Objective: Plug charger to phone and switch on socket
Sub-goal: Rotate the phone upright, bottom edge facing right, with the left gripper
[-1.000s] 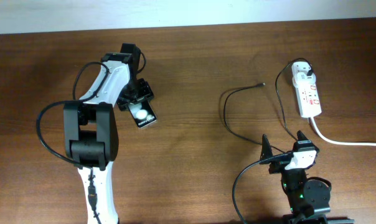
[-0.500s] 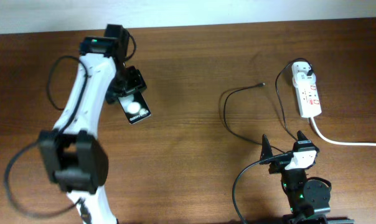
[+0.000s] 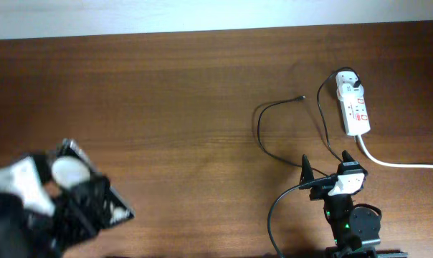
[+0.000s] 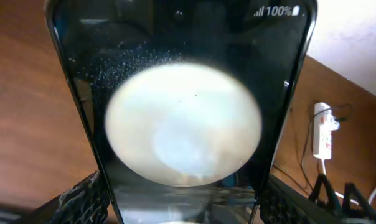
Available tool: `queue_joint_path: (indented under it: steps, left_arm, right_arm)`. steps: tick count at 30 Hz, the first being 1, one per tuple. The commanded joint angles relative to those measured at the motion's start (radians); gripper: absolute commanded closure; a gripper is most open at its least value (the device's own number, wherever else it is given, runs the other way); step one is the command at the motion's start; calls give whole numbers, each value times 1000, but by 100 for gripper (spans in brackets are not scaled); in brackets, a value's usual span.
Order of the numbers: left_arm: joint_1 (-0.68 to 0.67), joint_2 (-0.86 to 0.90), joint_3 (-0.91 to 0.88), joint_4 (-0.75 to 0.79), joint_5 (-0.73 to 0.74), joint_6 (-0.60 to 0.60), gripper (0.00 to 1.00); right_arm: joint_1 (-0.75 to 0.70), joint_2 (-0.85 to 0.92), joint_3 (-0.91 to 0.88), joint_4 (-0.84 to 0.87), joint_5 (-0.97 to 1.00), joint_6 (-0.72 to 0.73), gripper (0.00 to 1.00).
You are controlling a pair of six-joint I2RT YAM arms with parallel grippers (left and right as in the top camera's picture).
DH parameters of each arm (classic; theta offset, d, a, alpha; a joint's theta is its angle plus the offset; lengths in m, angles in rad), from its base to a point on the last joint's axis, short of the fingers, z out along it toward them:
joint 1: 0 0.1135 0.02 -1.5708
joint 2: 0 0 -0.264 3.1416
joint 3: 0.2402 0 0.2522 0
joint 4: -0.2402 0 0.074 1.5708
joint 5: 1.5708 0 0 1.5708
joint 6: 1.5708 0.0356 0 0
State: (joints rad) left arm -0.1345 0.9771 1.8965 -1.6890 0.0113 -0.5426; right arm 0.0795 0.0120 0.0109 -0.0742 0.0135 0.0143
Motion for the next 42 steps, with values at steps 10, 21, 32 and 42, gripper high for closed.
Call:
queue_joint_path:
  steps: [10, 21, 32, 42]
  left_arm:
    - [6, -284, -889, 558, 337, -227, 28]
    - [6, 517, -998, 1084, 1002, -231, 31]
    - [6, 705, -998, 1098, 1336, -433, 29]
    - [6, 705, -998, 1098, 1336, -433, 29]
  right_arm:
    - [4, -6, -5, -6, -2, -7, 1]
    - [4, -6, -5, -6, -2, -7, 2]
    - [4, -6, -5, -6, -2, -7, 1]
    - [4, -6, -5, -6, -2, -7, 1]
